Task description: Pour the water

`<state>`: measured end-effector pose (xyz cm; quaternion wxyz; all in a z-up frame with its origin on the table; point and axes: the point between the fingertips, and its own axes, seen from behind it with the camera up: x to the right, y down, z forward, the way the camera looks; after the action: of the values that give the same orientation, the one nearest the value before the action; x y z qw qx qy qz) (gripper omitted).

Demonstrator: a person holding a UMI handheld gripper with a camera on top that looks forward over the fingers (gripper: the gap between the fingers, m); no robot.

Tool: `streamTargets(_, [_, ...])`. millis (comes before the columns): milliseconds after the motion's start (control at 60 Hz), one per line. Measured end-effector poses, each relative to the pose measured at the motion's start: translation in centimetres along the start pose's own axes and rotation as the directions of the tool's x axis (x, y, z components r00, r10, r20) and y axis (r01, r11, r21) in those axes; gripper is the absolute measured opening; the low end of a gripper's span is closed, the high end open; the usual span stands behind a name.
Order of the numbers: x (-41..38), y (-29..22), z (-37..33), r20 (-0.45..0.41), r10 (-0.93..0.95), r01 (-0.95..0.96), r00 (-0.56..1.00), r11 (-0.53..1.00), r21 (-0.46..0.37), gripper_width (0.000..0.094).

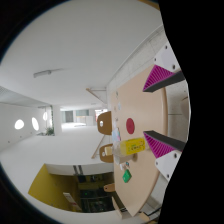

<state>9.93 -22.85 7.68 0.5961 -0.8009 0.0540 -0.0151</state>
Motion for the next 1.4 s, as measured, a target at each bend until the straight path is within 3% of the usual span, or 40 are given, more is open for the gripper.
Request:
streamTargets(100, [-0.3,-0.2,-0.3,0.012,-0.005,0.005,1.0,1.0,0.008,0.0841])
streamTargets(250, [-5.1,-2.0,-1.7,0.098,0.001,-0.002,0.995,1.0,0.018,0.084])
streamTargets(433, [-11.4,-2.7,3.2,0.203,0.011,-0.02,0.979,0.999,0.04,0.0841])
streamTargets(617, [-14.7,-3.4,11.7,0.13,-0.025,0.013,0.991,0.996,0.087,0.0838])
streamTargets(767, [-15.0,-4.6,15.7,0.129,0.002,-0.017,0.992,0.993,0.116,0.0829])
streamTargets(817, [-15.1,-4.6,16.4,0.133,-0.053,0.035,0.99,0.99,0.135,0.0467])
streamTargets(867, [-14.5,-4.8,16.4,0.093,-0.055,0.041,0.994,0.988,0.149,0.044])
streamTargets(983, [-14.7,-4.6,16.7,0.104,-0.06,0.043,0.993,0.986,0.158,0.0322])
streamTargets(1067, [-14.9,-4.5,16.7,0.117,-0.072,0.054,0.991,0.987,0.15,0.0304])
streamTargets(1150, [-13.5,-5.6,17.5,0.064,-0.178,0.167,0.982,0.974,0.151,0.0306])
streamTargets(1250, [-11.0,-9.2,19.4,-0.11,-0.542,0.553,0.833,0.817,0.166,0.0303])
streamTargets(1333, [-10.5,-12.9,21.9,-0.248,-0.86,0.894,0.446,0.44,0.083,0.0303])
streamTargets(1400, [-12.1,-14.5,22.7,-0.329,-0.939,0.995,0.1,0.102,0.013,0.0301])
